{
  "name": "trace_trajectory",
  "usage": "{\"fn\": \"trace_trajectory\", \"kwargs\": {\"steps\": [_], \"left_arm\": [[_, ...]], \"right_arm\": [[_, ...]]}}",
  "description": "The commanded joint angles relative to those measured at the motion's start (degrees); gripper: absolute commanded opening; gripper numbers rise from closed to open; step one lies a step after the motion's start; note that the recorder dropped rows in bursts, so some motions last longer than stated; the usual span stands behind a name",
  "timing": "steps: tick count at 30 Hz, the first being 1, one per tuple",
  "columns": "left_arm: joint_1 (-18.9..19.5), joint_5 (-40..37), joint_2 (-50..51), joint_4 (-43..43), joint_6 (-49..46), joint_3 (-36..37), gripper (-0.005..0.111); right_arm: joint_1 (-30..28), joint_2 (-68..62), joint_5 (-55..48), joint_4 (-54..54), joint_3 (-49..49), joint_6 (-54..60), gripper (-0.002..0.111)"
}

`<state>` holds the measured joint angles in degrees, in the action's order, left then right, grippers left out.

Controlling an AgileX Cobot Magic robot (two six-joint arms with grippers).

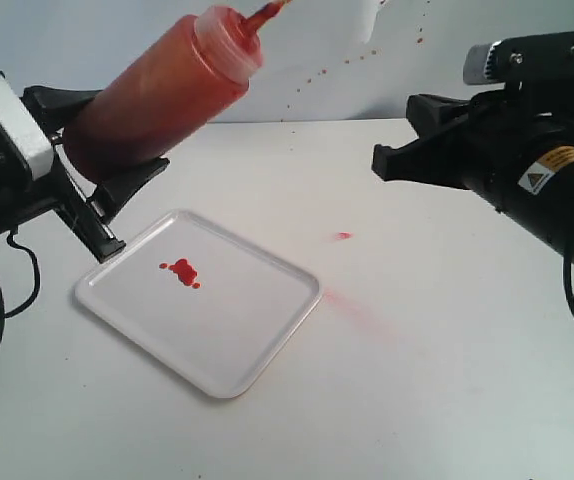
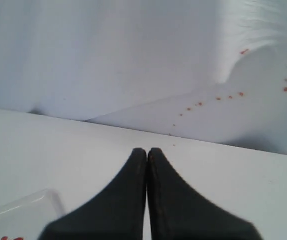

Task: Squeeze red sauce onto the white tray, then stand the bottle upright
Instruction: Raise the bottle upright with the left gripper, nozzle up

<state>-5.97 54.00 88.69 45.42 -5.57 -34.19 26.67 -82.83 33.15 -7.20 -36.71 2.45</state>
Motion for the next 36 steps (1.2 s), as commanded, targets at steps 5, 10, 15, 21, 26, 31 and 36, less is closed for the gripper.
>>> {"fn": "trace_trajectory", "kwargs": {"steps": [5, 10, 15, 21, 26, 31, 36], "left_arm": [[-0.25, 15.96, 11.04, -5.46, 11.9, -0.04, 0.0], [-0.91, 15.96, 18.93, -4.45, 14.61, -3.48, 0.0], [-1.71, 15.96, 24.49, -1.17, 19.58, -9.64, 0.0], [-5.39, 15.96, 26.66, 0.25, 22.37, -16.87, 0.0], [-8.06, 15.96, 26.66, 2.3, 28.38, -20.71, 0.0], [-9.46, 15.96, 26.66, 1.75, 30.96, -21.86, 0.0], [-9.46, 15.96, 26.7, -0.83, 32.76, -21.96, 0.0]], "right_arm": [[-4.03, 0.48, 7.06, 21.45, 1.94, -11.78, 0.0], [-6.55, 0.37, 12.48, 29.92, 1.94, -21.59, 0.0], [-6.81, 0.37, 13.03, 32.71, 1.94, -26.55, 0.0], [-6.81, 0.37, 11.09, 32.56, 1.94, -26.67, 0.0], [-6.68, 0.37, 10.97, 32.56, 1.94, -26.67, 0.0], [-6.68, 0.37, 7.52, 31.64, 1.94, -26.67, 0.012], [-6.58, 0.37, 5.9, 31.64, 1.94, -26.67, 0.075]]}}
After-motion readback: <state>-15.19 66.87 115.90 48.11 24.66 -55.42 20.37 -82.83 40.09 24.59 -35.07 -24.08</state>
